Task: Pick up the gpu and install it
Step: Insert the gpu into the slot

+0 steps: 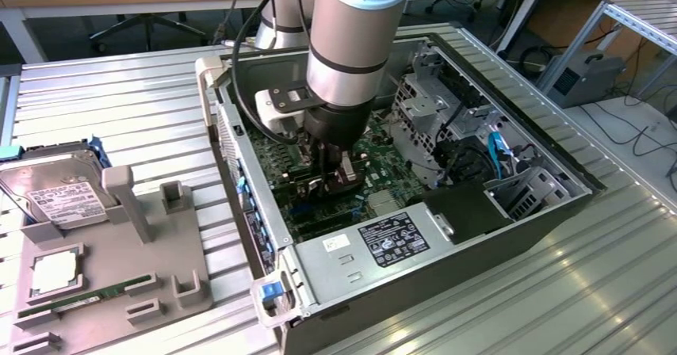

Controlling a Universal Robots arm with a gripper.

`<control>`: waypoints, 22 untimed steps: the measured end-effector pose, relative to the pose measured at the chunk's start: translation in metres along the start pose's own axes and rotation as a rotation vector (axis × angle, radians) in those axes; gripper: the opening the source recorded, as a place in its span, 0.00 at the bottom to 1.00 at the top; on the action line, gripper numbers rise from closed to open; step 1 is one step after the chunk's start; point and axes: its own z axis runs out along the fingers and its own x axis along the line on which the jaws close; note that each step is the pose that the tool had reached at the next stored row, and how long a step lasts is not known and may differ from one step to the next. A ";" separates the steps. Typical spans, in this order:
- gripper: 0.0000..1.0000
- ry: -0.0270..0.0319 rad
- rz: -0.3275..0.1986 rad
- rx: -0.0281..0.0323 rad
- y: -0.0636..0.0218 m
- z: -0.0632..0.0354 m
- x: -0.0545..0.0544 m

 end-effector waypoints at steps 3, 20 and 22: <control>0.46 -0.0001 0.000 0.0001 0.0000 0.0001 0.000; 0.54 -0.0003 0.000 0.0002 0.0000 0.0001 0.000; 0.54 -0.0002 0.000 0.0001 0.0001 0.0003 -0.002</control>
